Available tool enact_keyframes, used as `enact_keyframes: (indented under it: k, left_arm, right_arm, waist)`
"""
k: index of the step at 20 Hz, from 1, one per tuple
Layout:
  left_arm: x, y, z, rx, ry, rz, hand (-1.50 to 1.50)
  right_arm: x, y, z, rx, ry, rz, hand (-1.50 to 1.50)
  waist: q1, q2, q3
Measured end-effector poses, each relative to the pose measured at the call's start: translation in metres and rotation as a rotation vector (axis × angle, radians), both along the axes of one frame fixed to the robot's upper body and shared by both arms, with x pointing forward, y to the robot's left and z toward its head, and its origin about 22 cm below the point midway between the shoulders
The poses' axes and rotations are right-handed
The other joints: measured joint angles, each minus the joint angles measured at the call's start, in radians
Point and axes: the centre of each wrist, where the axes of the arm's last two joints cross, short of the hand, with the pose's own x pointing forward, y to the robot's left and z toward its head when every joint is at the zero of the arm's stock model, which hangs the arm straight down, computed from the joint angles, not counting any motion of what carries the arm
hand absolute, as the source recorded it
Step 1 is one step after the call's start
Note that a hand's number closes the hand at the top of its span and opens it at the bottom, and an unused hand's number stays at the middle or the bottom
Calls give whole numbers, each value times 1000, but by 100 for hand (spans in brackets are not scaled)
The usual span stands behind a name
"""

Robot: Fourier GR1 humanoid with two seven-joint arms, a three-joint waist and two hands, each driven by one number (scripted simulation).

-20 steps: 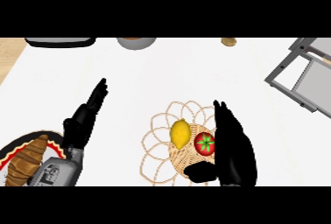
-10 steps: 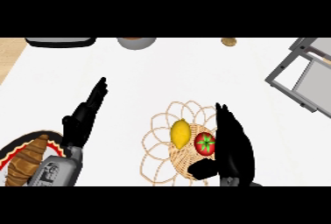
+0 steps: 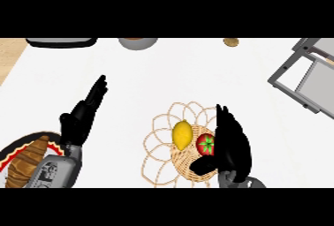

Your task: Pick the tomato from the placemat and place it in the tiered shelf

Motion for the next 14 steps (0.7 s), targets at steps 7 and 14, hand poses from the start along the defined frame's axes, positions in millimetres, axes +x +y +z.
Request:
enact_keyframes:
  k: [7, 14]
  left_arm:
    - [-1, 1, -12, 0, 6, 2, 0]
    - [0, -6, -9, -2, 4, 6, 0]
  right_arm:
    - [2, -2, -11, 17, 22, -4, -150]
    - [1, 2, -29, 3, 72, 18, 150]
  waist:
    - [-2, 0, 0]
    - [-1, 0, 0]
